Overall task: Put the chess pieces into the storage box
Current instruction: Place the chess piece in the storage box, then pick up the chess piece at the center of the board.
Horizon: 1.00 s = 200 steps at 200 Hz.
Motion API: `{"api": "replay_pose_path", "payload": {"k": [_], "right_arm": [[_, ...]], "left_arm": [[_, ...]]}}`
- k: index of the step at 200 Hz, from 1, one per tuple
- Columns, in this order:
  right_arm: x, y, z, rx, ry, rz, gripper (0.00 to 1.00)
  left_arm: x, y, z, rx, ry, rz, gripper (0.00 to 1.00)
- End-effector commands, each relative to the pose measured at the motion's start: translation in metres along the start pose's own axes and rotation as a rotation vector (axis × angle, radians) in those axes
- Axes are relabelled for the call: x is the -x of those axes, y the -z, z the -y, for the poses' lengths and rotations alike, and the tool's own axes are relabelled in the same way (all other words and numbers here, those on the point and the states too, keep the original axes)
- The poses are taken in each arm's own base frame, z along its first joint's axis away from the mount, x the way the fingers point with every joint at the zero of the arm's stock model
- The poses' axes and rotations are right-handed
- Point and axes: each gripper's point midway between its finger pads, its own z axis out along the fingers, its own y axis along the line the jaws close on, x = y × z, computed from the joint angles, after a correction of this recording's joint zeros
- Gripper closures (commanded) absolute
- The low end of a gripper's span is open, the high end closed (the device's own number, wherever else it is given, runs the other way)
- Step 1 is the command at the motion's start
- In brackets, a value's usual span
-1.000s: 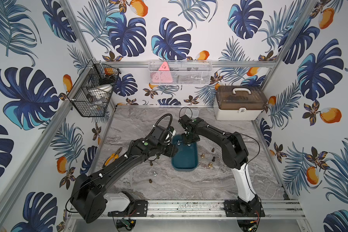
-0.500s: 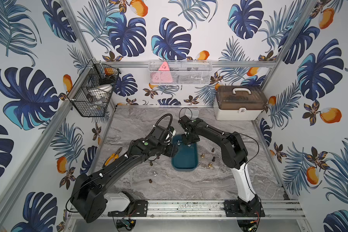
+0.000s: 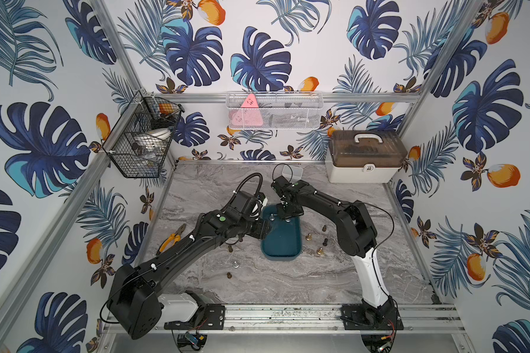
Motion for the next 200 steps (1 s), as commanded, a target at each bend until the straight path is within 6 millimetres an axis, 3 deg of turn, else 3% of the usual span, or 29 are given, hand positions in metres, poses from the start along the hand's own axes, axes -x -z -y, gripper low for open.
{"api": "replay_pose_path", "payload": {"k": [1,64,105,129,151,175,200], "right_arm": [[0.003,0.004,0.001,-0.006,0.006,0.02,0.78],[0.012,0.024,0.001,0.009,-0.01,0.059,0.62],[0.017,0.071,0.008,0.037,-0.028,0.133,0.53],[0.014,0.114,0.008,0.125,-0.013,0.259,0.45],[0.001,0.148,0.002,0.273,-0.003,0.423,0.38],[-0.012,0.17,-0.004,0.402,0.012,0.597,0.31],[-0.032,0.164,-0.014,0.491,0.066,0.651,0.3]], "left_arm": [[0.003,0.002,0.0,0.0,0.004,0.018,0.39],[0.004,0.001,0.0,-0.002,0.006,0.015,0.39],[0.009,0.004,-0.008,0.048,0.034,0.044,0.39],[0.015,0.008,-0.029,0.131,0.116,0.052,0.4],[0.015,0.01,-0.061,0.215,0.221,0.052,0.41],[0.007,0.006,-0.096,0.317,0.326,0.003,0.45],[-0.006,-0.004,-0.116,0.396,0.381,-0.079,0.47]]}}
